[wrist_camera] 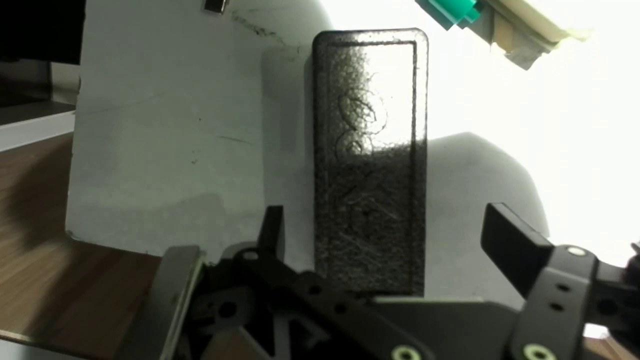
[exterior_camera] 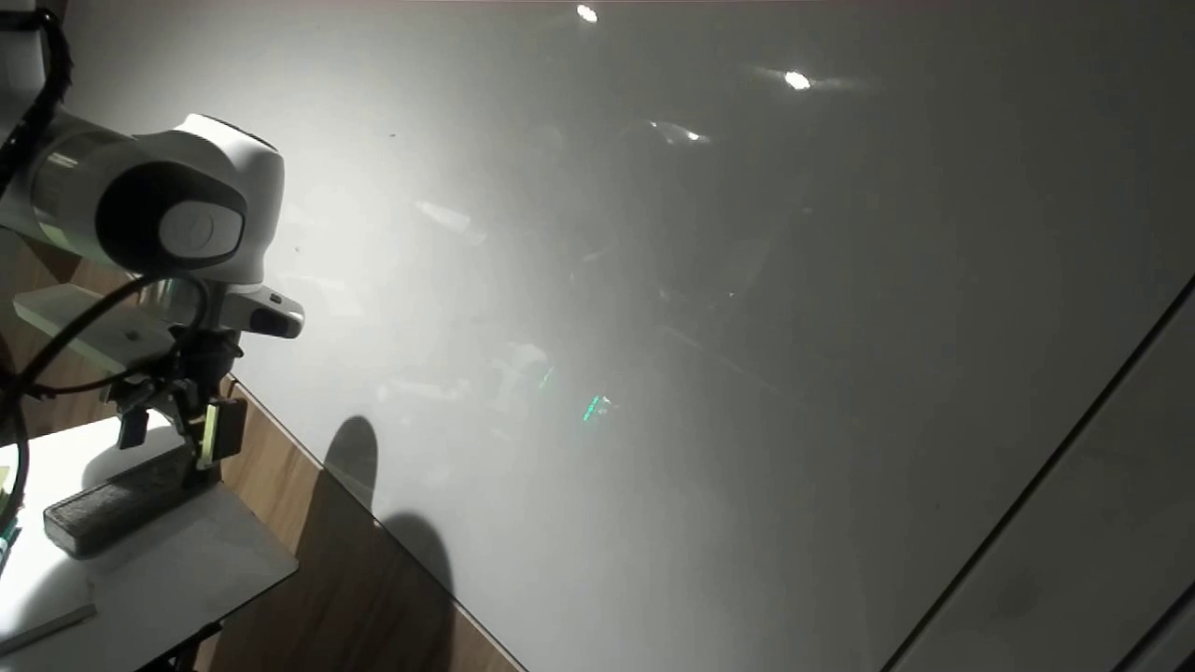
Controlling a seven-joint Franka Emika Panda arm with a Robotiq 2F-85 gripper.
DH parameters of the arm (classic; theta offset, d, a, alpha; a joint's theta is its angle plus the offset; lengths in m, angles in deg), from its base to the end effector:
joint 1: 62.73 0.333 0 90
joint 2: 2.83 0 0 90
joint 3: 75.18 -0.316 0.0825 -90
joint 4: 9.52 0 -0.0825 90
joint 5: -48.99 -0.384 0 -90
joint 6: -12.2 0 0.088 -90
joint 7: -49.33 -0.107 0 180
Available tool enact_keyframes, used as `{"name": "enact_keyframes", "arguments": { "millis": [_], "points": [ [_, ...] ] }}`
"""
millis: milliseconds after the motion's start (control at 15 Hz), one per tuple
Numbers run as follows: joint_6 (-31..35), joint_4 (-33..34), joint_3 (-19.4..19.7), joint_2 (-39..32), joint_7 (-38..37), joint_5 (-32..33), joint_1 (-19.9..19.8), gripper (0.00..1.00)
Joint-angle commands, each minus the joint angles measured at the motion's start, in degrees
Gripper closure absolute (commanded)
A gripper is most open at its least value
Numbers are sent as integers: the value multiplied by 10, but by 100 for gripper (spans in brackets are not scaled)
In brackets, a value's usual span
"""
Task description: Erase the words on the whiteboard
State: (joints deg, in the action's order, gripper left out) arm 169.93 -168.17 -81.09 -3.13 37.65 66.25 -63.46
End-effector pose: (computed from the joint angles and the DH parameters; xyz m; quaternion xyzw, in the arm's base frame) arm 0.3804 0.0467 0.2103 0.9950 0.0832 -0.0023 0.0561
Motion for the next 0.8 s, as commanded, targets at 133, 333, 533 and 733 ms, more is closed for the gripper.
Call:
{"name": "enact_keyframes", "arguments": {
  "millis": [133, 333, 533, 733],
  "points": [
    [-25, 10, 2, 80, 89, -91, 32, 0],
    [-67, -19, 7, 174, 134, -136, 53, 0],
    [-178, 1, 13, 250, 162, -156, 72, 0],
    [-291, 13, 30, 340, 205, -179, 90, 0]
  ]
}}
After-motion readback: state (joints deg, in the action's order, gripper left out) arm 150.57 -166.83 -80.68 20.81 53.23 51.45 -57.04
